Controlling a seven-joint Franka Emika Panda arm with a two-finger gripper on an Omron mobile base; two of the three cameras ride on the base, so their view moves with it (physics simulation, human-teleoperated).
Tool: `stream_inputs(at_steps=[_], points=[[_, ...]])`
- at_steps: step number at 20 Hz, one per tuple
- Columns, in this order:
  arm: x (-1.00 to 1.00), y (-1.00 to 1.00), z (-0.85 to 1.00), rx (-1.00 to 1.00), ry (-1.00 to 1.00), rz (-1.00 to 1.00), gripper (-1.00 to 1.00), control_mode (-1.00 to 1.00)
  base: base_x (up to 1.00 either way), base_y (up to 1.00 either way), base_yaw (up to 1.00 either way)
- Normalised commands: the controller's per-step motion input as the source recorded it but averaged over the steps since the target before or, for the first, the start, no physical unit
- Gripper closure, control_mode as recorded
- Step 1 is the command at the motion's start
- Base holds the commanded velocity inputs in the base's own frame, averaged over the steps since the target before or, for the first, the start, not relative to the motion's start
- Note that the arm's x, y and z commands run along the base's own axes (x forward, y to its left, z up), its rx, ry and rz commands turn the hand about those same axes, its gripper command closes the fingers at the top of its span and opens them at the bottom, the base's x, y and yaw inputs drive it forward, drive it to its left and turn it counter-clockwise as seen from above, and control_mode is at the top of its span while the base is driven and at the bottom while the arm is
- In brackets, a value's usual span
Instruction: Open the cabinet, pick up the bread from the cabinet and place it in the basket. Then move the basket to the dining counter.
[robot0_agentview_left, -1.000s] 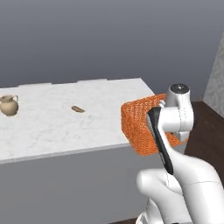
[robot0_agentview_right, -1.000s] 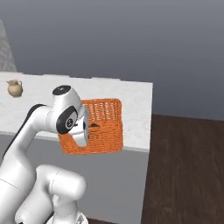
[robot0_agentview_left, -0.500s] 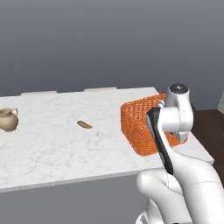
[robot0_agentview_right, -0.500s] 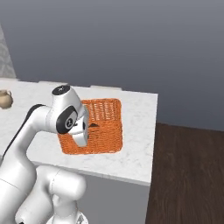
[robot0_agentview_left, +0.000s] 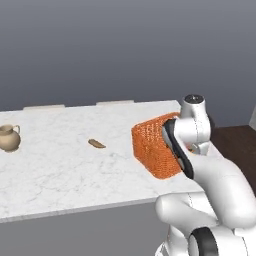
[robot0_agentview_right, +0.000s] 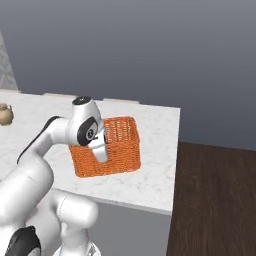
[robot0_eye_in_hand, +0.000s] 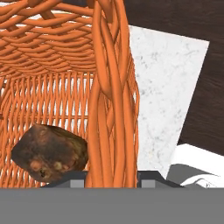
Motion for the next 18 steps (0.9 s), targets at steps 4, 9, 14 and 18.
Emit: stream_inputs(at_steps=[4, 9, 14, 18], points=[[1.00, -0.12, -0.22, 0.01, 0.13, 0.31, 1.00, -1.00, 0.00, 0.00, 0.00], [0.97, 0.00, -0.30, 0.00, 0.04, 0.03, 1.00, -1.00, 0.00, 0.00, 0.00], [0.79, 0.00, -0.41, 0.00, 0.00, 0.00, 1.00, -1.00, 0.00, 0.00, 0.00], [0.71, 0.00, -0.51, 0.02, 0.00, 0.00, 1.00, -1.00, 0.00, 0.00, 0.00]])
